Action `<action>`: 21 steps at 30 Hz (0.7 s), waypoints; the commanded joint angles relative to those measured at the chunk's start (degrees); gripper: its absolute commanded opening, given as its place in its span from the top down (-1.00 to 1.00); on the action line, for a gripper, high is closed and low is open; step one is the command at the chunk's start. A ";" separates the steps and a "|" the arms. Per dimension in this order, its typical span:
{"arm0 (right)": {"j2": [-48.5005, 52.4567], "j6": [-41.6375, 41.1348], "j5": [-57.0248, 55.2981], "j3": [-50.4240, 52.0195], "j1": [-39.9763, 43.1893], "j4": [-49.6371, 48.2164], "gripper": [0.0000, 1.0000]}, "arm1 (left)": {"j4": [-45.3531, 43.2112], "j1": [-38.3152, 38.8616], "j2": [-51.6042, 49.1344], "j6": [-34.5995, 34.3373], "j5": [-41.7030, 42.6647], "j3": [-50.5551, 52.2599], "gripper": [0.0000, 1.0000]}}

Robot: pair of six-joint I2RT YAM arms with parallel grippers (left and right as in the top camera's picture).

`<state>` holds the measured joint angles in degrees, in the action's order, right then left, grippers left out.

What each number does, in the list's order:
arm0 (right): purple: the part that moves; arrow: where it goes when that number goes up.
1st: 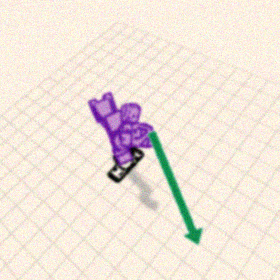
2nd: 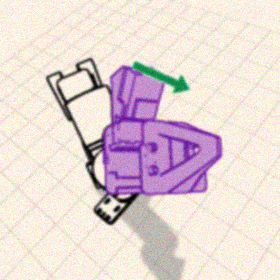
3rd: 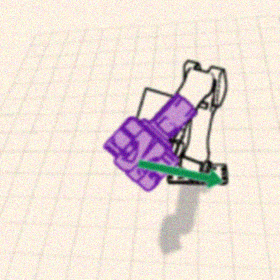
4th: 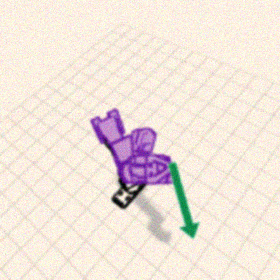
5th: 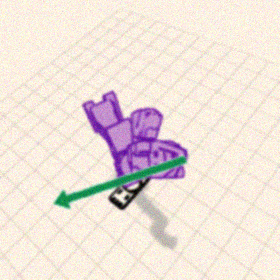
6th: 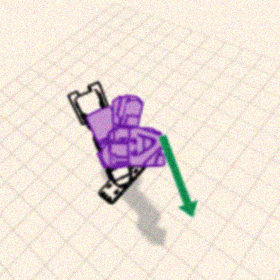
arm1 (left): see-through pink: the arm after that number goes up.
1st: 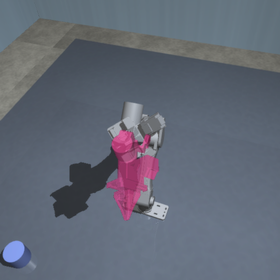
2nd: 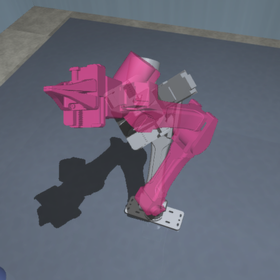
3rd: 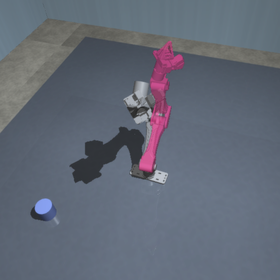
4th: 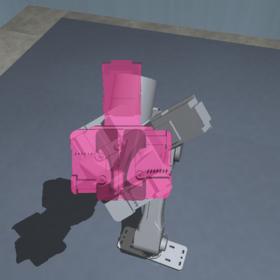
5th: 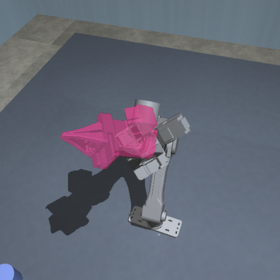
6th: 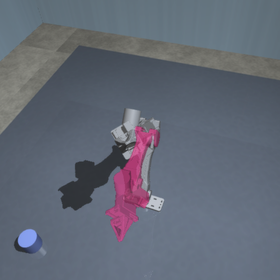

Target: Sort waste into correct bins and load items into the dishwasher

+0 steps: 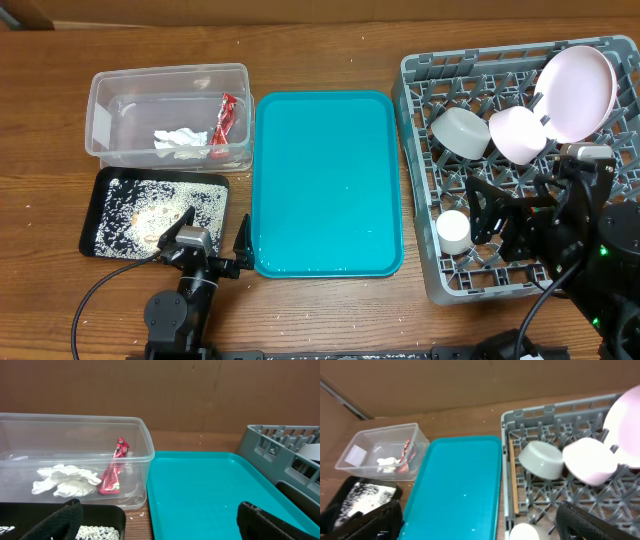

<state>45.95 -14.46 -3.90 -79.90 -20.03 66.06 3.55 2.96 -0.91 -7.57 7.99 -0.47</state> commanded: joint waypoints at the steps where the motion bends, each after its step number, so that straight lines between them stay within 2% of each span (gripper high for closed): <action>1: -0.39 5.57 -1.57 0.61 0.17 -3.43 -1.00 | 0.07 -0.15 0.55 -0.59 0.55 0.20 -1.00; 7: -4.17 7.45 -1.16 8.79 1.99 -16.46 -1.00 | 0.07 -0.15 0.55 -0.59 0.55 0.20 -1.00; 21: -27.71 7.19 3.17 48.11 6.38 -40.65 -1.00 | 0.07 -0.15 0.55 -0.59 0.55 0.20 -1.00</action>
<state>22.41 -7.51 -2.72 -35.99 -14.28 28.23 3.53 2.96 -0.91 -7.57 7.99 -0.47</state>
